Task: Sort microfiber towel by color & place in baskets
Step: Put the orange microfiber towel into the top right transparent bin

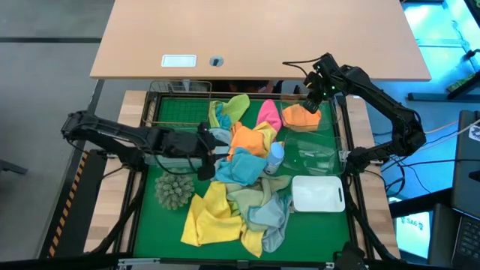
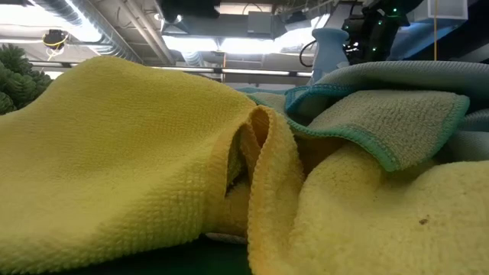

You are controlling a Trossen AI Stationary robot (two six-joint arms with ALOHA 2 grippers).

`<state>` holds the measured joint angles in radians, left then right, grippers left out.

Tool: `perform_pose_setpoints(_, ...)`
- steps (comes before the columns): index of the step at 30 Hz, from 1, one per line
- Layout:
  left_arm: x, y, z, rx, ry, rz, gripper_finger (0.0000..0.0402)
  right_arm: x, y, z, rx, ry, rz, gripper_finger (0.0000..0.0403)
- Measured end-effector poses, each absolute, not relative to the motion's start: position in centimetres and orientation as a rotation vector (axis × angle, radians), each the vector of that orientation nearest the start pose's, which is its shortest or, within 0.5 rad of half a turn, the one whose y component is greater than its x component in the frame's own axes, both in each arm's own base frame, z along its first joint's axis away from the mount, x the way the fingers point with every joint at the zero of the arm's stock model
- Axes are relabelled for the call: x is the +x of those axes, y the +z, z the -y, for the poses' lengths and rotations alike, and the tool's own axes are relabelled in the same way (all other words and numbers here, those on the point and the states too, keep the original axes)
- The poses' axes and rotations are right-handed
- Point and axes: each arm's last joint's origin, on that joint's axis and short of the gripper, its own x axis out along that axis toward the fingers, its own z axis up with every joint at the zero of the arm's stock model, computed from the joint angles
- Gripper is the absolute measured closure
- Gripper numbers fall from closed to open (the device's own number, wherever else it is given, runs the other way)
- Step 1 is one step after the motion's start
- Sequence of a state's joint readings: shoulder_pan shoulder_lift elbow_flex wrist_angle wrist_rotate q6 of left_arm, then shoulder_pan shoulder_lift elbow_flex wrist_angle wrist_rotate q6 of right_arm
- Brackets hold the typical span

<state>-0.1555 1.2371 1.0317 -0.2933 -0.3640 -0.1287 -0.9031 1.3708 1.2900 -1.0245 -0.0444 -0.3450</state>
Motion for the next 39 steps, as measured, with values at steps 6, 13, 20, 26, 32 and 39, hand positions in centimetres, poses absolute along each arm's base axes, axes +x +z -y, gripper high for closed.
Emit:
perform_pose_setpoints(6,28.0,28.6,1.8,0.038,0.295,-0.66,0.0248,16.2,31.6,20.3,0.221,-0.576,-1.116,0.0276)
perform_pose_setpoints(13,29.7,25.5,0.0,0.13,0.322,-0.804,0.0248,16.2,31.6,20.3,0.22,-0.576,-1.115,0.0276)
perform_pose_setpoints(20,31.0,22.8,-1.1,0.154,0.265,-0.921,0.0248,16.2,31.6,20.3,0.22,-0.576,-1.115,0.0276)
perform_pose_setpoints(26,31.7,21.0,-1.2,0.206,0.234,-0.986,0.0248,16.2,31.6,20.3,0.22,-0.576,-1.114,0.0276)
perform_pose_setpoints(32,32.1,20.1,-1.2,0.204,0.216,-1.013,0.0248,16.2,31.6,20.3,0.22,-0.576,-1.114,0.0276)
perform_pose_setpoints(39,32.5,19.2,-1.2,0.217,0.212,-1.025,0.0248,16.2,31.6,20.3,0.22,-0.577,-1.114,0.0276)
